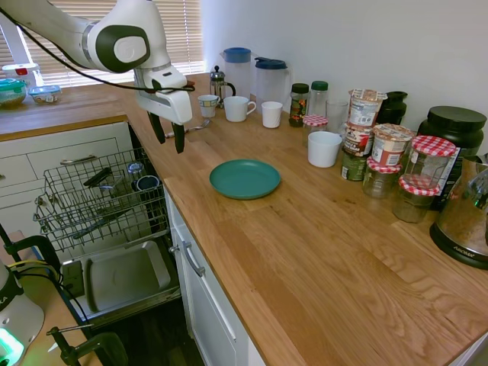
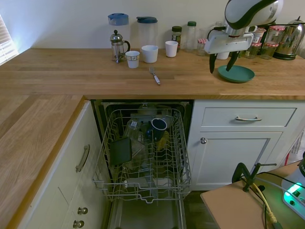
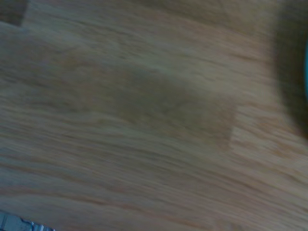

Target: Put the fork in the dishwasher

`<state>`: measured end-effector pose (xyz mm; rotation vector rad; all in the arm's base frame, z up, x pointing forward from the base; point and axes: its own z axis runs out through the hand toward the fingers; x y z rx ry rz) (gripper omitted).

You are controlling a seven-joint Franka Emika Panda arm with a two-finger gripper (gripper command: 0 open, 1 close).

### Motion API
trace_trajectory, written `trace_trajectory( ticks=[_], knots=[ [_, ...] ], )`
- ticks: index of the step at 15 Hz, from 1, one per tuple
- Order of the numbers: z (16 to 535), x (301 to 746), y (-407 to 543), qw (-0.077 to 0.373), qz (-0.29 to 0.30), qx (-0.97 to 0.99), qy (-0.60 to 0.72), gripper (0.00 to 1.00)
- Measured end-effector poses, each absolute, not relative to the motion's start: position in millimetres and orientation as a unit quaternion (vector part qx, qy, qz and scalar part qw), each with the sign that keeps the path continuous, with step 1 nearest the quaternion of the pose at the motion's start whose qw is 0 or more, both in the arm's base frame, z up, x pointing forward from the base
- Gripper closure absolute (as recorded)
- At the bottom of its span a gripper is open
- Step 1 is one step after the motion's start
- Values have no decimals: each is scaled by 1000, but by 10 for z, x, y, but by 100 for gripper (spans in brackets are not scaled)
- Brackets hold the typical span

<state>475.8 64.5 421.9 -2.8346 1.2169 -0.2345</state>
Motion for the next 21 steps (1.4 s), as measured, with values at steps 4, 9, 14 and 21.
trace_trajectory(
  ticks=[4, 9, 14, 21],
  knots=[
    [4291, 5301, 1115, 17, -102, -915, 389, 0],
    [4103, 5901, 1787, 30, -104, -921, 373, 0],
    [3969, 6296, 2298, 63, -100, -923, 366, 0],
    [3563, 6593, 2604, 86, -101, -916, 378, 0]
  ],
)
